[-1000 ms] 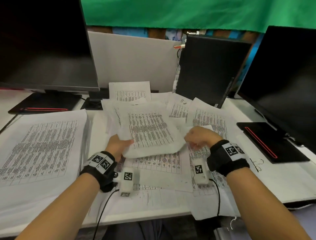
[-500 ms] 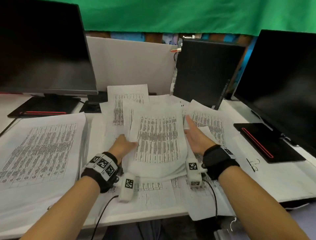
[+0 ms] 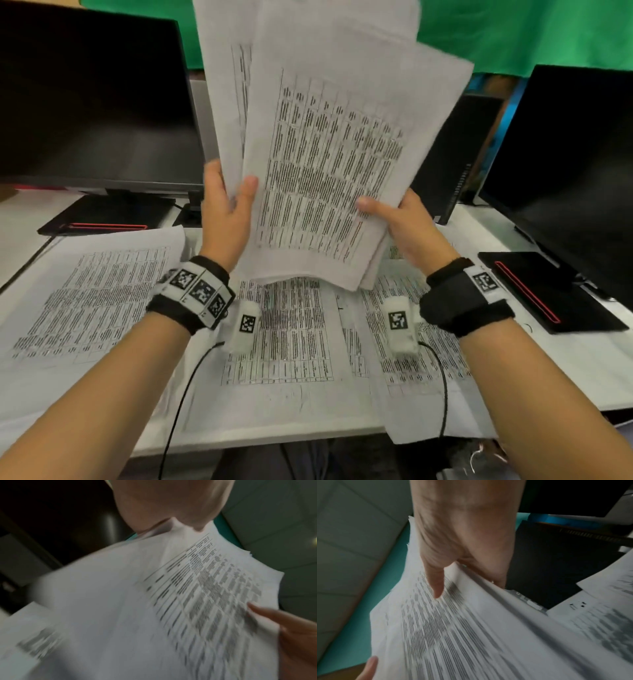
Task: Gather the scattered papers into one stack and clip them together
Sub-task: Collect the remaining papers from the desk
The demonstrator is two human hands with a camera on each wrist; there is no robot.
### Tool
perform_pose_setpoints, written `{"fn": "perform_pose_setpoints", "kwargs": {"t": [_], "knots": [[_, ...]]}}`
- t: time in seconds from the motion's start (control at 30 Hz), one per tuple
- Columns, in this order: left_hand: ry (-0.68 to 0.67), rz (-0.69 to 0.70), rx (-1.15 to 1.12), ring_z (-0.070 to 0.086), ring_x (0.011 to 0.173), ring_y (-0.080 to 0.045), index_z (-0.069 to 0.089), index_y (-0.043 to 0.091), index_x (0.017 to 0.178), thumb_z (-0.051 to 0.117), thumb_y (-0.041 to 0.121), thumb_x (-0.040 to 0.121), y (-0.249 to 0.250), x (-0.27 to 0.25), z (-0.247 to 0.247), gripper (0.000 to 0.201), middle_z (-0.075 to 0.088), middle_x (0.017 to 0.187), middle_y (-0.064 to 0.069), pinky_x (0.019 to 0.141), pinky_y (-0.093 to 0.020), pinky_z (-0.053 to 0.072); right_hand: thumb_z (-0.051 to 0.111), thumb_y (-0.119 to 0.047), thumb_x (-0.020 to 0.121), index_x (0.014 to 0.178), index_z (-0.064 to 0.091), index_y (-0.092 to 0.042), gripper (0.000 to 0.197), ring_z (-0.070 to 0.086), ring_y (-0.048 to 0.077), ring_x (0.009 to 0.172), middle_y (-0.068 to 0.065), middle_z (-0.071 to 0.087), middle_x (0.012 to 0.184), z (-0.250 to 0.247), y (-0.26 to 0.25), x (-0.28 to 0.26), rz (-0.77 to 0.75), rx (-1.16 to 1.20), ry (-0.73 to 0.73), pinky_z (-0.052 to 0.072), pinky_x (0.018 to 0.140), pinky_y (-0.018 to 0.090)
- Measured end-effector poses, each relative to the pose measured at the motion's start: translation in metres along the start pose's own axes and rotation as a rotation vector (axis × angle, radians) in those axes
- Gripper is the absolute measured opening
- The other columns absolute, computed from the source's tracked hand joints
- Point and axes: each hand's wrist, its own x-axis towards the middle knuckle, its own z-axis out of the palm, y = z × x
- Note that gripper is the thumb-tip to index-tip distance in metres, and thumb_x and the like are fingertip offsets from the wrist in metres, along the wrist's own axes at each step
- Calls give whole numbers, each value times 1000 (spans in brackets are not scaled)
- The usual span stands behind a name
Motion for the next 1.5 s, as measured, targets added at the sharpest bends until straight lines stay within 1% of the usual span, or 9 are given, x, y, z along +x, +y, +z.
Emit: {"fn": "perform_pose_setpoints", "kwargs": {"t": [0.3, 0.43, 0.57, 0.63, 0.87, 1.13, 1.27, 1.4, 1.5], "knots": [[152, 216, -36, 49, 67, 16, 39, 30, 98, 32, 10, 96, 38, 8, 26, 22, 52, 76, 23, 63, -8, 37, 71, -5, 85, 120, 63, -11, 36, 64, 26, 116, 13, 68, 122, 43, -40, -5, -166, 107, 52, 49, 104, 48], [250, 273, -21, 49, 69, 14, 39, 15, 100, 33, -7, 91, 41, 15, 18, 25, 53, 82, 21, 63, -6, 35, 73, -10, 86, 116, 64, -20, 34, 65, 21, 115, 7, 69, 121, 36, -43, -3, -200, 16, 51, 51, 101, 42], [55, -161, 137, 52, 109, -3, 45, 3, 126, 32, 16, 92, -29, -16, 3, 38, 58, 121, -1, 95, -26, 41, 82, -36, 73, 126, 56, -26, 60, 63, 12, 116, -7, 65, 127, 23, 25, -18, 224, -161, -67, 47, 105, 42], [15, -379, 165, 41, 130, -21, 39, 5, 138, 33, 26, 95, -53, -31, 3, 49, 46, 141, -8, 111, -40, 32, 78, -34, 80, 116, 53, -36, 44, 62, -10, 102, -19, 62, 118, 26, 52, -32, 327, -141, -117, 45, 97, 20], [109, -245, 154, 49, 80, 4, 41, 13, 108, 38, 29, 101, -27, -12, 21, 18, 51, 95, 8, 70, -1, 35, 64, -11, 91, 126, 59, -8, 36, 65, 19, 115, 11, 67, 123, 34, 54, -16, 368, 228, -178, 51, 100, 37], [-283, -881, 432, 44, 127, -34, 26, 4, 144, 59, 29, 90, -80, -26, -27, 67, 42, 142, -16, 101, -44, 38, 70, 4, 85, 125, 58, 5, 42, 75, 22, 78, 20, 72, 107, -2, 102, -9, 525, 116, 214, 60, 59, 30], [-320, -1040, 455, 40, 130, -35, 19, 7, 145, 63, 41, 86, -91, -44, -44, 81, 36, 147, -14, 106, -49, 36, 66, -4, 90, 123, 59, 7, 35, 72, 25, 86, 18, 70, 111, -17, 126, -15, 667, 54, 163, 60, 67, 32], [-473, -990, 495, 52, 116, -32, 28, 0, 139, 71, 26, 82, -82, -58, -37, 76, 49, 132, -14, 90, -38, 49, 59, -10, 96, 125, 59, 4, 32, 66, 32, 103, 19, 66, 122, -27, 139, -17, 661, 27, 169, 55, 85, 39], [-436, -653, 733, 58, 100, -33, 59, 2, 96, 70, 15, 82, -61, -47, -35, 22, 61, 95, -7, 68, -28, 44, 55, -12, 99, 129, 56, 0, 33, 63, 32, 109, 16, 64, 125, -33, 139, -21, 662, 88, 191, 54, 80, 37]]}}
